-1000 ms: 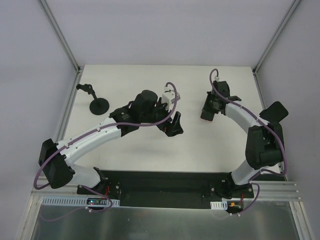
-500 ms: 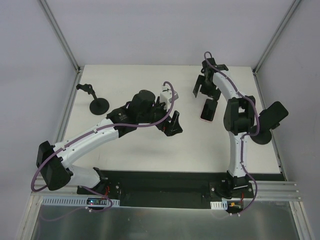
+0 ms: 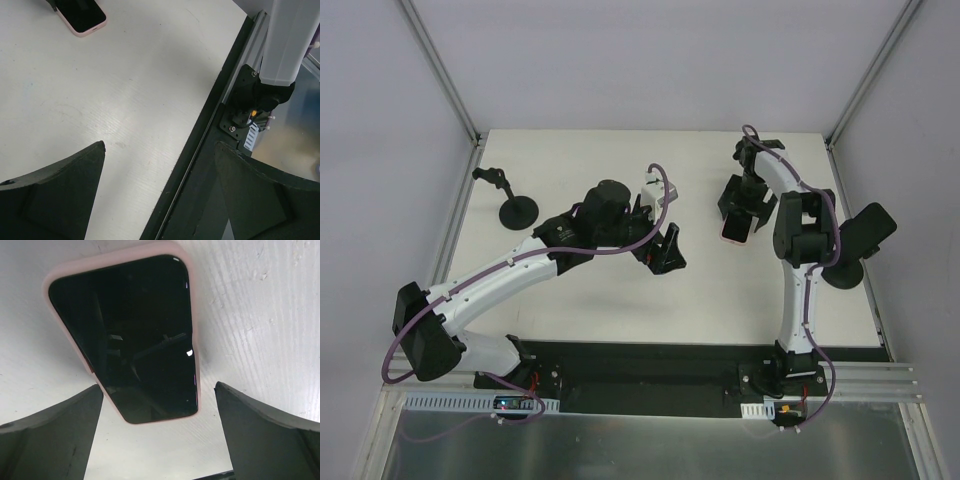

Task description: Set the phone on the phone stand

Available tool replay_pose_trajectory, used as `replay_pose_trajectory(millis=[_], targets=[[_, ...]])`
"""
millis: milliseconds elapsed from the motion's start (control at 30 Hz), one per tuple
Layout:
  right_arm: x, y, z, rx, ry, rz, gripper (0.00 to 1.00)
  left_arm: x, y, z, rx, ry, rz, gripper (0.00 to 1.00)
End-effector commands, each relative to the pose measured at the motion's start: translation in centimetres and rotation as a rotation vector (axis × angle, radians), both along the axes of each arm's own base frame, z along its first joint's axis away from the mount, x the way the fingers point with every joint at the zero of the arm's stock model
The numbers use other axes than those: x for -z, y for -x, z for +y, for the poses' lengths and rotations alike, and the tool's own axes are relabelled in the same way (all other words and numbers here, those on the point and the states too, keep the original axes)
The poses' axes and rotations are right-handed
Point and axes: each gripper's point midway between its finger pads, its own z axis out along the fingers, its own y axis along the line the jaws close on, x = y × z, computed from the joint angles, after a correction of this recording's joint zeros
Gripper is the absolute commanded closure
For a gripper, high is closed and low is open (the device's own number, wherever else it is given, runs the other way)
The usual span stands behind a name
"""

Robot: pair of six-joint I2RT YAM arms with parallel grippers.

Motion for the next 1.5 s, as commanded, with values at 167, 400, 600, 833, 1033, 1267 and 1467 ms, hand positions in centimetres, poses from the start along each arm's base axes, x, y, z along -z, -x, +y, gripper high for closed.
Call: replay_pose_trajectory(millis=[167,400,600,833,1033,1267,1467], targets=[[-1.5,-0.4,-0.5,-0.007,-0.047,-0.010,0.04,-1.5,0.2,-0.5,0.031,0.052,-0.004,0.11],[0.0,-0.5,0.5,-0.056,-0.120,0.031,0.04,-2.0,0.4,-0.3,0.022,0.064,-0.011,0.12],[0.8,0.1,0.3,-0.068,-0.119,0.066,0.03,-2.4,0.8,-0.4,0.039,0.080,-0.003,0.12],[1.4,0.0,0.0,-0.118,-0.125,0.082,0.06,-3.3,1.2,-0.3,0.049,0.103,-0.016,0.12],[1.0,0.0,0.0,-0.148,-0.124,0.095,0.28,-3.2,0.8,0.0,0.026,0.098,-0.028,0.11],[1.0,0.0,0.2,-0.155,-0.126,0.079,0.63,-3.2,1.0,-0.2,0.035,0.103,-0.018,0.12],[0.3,-0.5,0.1,-0.177,-0.086,0.005,0.75,-2.6,1.4,-0.8,0.069,0.100,0.016,0.12]])
